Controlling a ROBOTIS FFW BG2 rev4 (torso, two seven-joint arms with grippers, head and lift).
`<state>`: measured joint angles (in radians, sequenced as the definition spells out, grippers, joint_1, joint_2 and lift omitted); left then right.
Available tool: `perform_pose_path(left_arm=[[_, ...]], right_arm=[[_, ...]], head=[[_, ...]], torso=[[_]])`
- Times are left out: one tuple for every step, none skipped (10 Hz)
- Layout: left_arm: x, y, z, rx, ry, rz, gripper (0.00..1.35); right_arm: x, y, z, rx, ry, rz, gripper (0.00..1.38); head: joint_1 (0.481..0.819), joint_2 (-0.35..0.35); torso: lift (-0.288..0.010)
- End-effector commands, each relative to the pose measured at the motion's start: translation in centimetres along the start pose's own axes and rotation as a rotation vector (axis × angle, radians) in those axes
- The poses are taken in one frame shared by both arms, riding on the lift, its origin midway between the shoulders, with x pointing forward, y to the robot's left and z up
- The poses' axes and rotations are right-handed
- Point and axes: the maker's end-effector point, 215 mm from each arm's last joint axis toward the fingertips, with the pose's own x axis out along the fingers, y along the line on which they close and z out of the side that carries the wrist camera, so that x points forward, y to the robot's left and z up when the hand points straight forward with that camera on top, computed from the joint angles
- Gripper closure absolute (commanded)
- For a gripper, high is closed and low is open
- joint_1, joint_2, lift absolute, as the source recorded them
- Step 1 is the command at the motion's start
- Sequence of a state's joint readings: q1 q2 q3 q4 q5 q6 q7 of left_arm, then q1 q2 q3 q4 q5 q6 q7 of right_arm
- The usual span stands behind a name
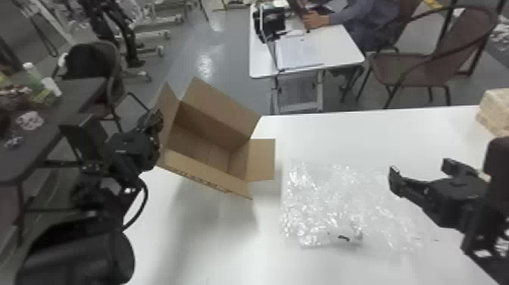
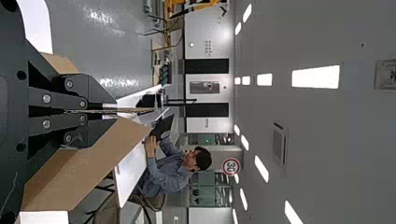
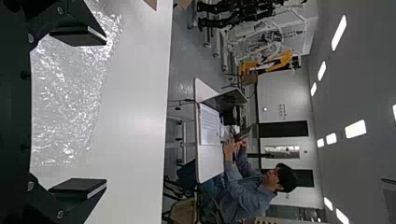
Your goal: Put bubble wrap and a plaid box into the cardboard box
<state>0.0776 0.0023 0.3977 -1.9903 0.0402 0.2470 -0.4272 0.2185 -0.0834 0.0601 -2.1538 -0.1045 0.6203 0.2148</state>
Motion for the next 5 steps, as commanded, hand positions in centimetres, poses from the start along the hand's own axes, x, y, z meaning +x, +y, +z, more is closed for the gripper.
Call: perform_pose_path(left_arm=[[0.4,-0.7,0.0,0.006,0.004,-0.012,1.22],[0.4,-0.8,-0.1,0.008,0.005,-0.012,1.22],[0.3,-0.7,-0.1,0.006,0.004,-0.005,1.22],[0.4,-0.8,-0.2,0.010,0.007,-0.004,1.22],[0.5,-1.1,-0.4,0.013,0.014,-0.008,1.22]], right_arm=[[1.2,0.6,0.6,0.020,0.089,0.018,0.21],[1.2,0.7,0.4,0.015,0.135,-0.008,0.21],[1.0,0.8,0.0,0.042,0.170,-0.017,0.21],[1.1,0.7,0.0,0.046,0.216,-0.026,0.22],[1.3,1.0,-0.7,0.058,0.285,-0.013,0.22]], head=[[0.661,0.224],[0.654,0.223],[0.651,0.221],[0.652,0.220],[0.654,0.221]], torso=[[-0.107],[-0.107],[-0.107],[-0.107],[-0.107]])
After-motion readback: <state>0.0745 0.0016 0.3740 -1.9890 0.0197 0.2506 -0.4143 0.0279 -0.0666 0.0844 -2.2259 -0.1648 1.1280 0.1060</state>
